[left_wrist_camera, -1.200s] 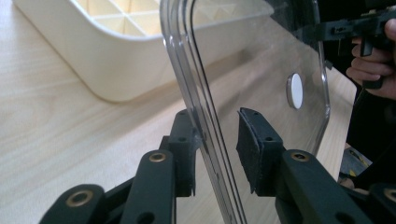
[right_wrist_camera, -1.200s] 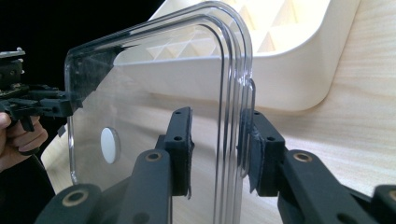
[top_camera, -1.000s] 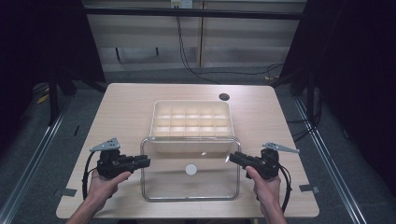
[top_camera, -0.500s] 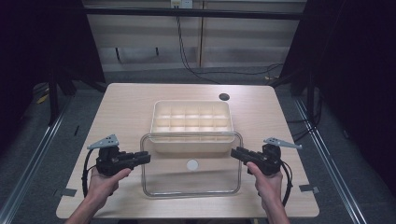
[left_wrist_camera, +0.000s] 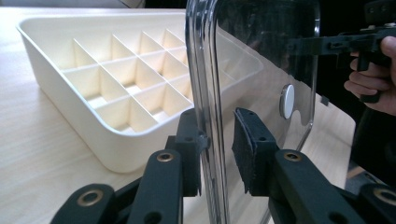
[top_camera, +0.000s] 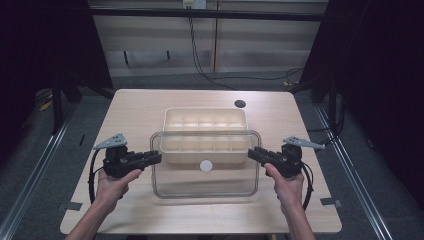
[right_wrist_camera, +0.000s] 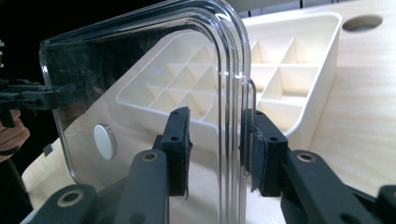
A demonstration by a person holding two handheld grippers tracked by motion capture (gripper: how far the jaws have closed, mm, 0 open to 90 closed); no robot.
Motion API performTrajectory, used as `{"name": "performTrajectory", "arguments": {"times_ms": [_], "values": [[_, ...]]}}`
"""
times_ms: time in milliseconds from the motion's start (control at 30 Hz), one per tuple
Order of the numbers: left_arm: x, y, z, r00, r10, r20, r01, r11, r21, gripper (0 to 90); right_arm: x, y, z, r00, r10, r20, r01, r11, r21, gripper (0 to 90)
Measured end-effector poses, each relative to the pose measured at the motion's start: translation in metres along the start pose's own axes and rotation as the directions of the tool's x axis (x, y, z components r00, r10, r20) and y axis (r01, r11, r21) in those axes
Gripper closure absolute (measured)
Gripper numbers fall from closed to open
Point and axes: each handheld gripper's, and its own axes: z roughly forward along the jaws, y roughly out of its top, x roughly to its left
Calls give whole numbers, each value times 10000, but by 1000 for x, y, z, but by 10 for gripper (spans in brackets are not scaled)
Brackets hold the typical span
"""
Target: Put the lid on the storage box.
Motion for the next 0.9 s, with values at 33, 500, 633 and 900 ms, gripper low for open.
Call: {"name": "performTrajectory", "arguments": {"times_ms": [33,500,633,900], "values": [[0,2,-1,10000,-35,-22,34,10000,-77,724,0,2,1,10000,-19,-22,18,10000,-89,636],[2,24,-6,9996,230,-164,-237,9990,-391,720,-2,20,10,9997,113,-215,-119,9996,-274,628],[3,33,-7,9990,367,-238,-378,9983,-454,718,-1,27,9,9994,77,-323,-90,9991,-411,634],[9,42,-4,9990,327,-290,-343,9979,-555,713,0,36,10,9995,8,-311,-22,9989,-458,643]]}}
